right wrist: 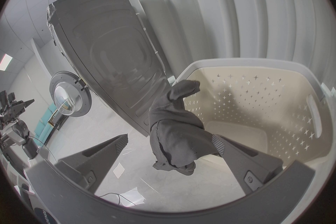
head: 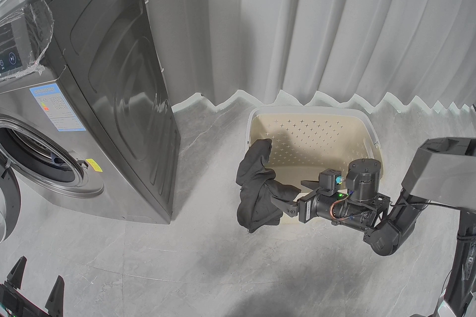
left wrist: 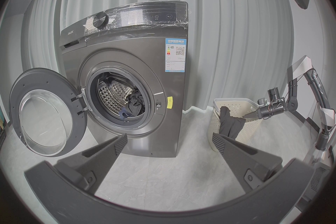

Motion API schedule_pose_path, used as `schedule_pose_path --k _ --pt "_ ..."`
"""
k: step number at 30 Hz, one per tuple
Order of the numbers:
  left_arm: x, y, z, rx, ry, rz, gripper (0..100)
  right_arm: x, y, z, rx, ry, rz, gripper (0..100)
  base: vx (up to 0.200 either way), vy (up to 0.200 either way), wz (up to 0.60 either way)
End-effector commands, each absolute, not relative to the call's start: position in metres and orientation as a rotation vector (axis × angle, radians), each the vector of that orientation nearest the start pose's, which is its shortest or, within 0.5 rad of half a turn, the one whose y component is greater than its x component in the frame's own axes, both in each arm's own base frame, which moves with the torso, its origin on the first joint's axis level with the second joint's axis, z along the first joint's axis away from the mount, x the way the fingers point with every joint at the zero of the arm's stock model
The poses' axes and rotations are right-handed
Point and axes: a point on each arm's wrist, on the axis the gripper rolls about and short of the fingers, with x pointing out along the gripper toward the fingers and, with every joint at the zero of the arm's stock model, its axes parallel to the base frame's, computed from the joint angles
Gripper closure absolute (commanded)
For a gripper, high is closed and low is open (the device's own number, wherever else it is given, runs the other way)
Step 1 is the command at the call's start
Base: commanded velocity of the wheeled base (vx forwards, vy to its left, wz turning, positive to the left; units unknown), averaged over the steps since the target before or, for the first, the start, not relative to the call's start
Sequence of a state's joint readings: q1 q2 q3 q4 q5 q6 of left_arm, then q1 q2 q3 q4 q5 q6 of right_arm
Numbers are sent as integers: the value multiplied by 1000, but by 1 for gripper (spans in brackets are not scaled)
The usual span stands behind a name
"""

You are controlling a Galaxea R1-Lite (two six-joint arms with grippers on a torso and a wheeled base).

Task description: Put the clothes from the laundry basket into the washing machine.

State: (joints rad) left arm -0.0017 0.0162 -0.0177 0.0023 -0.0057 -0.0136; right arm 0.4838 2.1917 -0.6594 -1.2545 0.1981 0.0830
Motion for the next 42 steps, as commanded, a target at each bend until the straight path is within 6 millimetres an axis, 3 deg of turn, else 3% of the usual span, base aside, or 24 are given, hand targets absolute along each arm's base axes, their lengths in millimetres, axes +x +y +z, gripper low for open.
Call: schedule_pose_path --k 1,17,18,29,32,41,42 --pt "-23 0 76 -14 2 -8 0 319 175 21 31 345 668 0 0 0 0" --pt "-23 0 76 -14 0 -8 0 343 187 7 30 302 671 0 0 0 0" --pt "-23 0 76 -14 0 -8 0 344 187 7 30 300 669 100 0 0 0" --pt "-23 0 76 -17 2 -6 0 342 181 17 37 279 658 100 0 0 0" --pt "-23 0 76 -18 2 -6 0 335 177 32 41 259 659 100 0 0 0" --pt "-23 0 76 -18 2 -6 0 283 152 109 70 106 675 100 0 0 0" --pt "-23 0 76 -18 0 -6 0 269 146 121 73 83 678 100 0 0 0"
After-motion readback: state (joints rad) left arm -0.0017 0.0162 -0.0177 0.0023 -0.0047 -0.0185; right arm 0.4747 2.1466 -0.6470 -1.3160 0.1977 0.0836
